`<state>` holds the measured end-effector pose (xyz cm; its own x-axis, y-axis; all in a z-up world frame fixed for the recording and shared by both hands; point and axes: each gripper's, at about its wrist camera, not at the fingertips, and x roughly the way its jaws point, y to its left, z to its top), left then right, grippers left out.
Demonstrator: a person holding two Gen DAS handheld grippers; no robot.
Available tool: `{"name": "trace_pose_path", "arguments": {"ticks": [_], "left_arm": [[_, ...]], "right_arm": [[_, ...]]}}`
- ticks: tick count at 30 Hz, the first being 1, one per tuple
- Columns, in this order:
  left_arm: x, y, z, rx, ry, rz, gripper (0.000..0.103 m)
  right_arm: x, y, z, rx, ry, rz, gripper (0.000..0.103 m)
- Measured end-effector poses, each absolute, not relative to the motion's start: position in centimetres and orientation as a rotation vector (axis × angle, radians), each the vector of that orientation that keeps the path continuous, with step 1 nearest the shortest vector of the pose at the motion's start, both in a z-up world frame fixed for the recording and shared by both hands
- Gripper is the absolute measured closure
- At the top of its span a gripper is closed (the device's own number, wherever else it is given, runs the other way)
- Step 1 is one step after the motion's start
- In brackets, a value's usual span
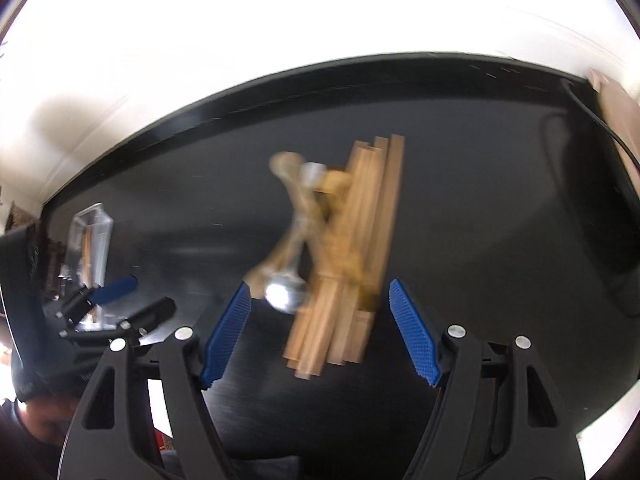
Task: Organize utensils
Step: 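Move both open tools back over the utensil pile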
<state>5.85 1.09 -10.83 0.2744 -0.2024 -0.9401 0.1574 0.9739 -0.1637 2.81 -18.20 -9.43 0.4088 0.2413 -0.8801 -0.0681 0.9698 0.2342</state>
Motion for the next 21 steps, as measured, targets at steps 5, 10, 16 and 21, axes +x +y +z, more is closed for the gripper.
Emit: {"name": "trace_pose_path", "arguments": {"ticks": [5,10,16,21], "left_arm": [[7.5,-2.1,-13.1,0.072,1.279,-0.293,0.021],[9.5,-4.1,-15.9,0.177,1.285,-0.343,0.021],[12.0,-5.6,-17.7,0.259,1.271,-0.419,0.021],[13.8,-7.1,-19.0,0.315,1.267,-0.498,0.021]], "right_arm": [[2.4,-21.9,-12.0,0.139,1.173,0.15,0.033],[2.8,-22.9,-15.0,0.128,1.227,0.135,0.033],[4.4,-23.0,-15.9,0.143,1.227,0.109,0.033],[6.4,-22.8,-16.3,0.139,1.221,0.093,0.033]]}}
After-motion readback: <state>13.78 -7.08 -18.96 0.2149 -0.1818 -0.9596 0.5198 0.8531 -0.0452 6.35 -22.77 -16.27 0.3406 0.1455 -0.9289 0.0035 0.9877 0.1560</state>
